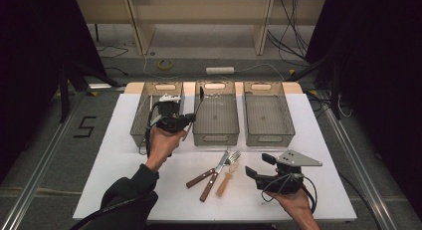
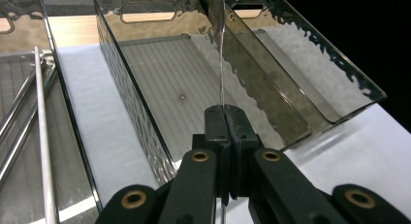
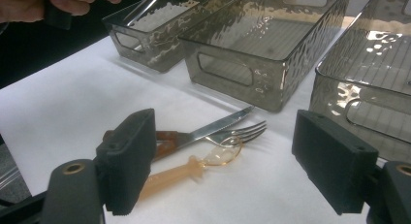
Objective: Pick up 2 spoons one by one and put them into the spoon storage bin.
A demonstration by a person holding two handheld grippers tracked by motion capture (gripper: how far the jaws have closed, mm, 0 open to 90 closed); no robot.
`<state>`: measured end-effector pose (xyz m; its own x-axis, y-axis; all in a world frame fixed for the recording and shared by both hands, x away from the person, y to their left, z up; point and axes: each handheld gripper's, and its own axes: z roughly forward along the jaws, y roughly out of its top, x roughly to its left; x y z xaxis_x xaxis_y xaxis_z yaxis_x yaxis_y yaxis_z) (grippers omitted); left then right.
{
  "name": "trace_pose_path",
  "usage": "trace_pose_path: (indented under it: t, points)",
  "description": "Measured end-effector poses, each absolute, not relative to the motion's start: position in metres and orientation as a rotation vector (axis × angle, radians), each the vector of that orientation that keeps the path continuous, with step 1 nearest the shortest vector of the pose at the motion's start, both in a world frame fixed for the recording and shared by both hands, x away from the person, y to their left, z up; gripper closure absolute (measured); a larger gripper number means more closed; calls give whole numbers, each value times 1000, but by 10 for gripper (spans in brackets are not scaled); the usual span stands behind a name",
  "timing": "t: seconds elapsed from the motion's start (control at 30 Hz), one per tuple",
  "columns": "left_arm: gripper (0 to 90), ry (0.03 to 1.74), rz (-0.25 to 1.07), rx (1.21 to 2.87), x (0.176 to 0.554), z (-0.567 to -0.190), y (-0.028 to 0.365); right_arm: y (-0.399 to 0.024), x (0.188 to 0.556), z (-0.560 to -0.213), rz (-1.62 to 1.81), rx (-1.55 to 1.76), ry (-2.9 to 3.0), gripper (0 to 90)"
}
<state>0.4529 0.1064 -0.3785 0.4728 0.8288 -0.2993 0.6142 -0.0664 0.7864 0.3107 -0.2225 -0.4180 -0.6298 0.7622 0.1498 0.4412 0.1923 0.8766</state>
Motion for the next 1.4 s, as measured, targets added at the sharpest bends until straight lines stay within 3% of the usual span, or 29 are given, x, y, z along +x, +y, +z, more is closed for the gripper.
trace_pose_path:
  t: [1.4]
  points:
    - [889,1269,297,1761,508,-398,67,-221,310,-419,1408,1122,2171,253]
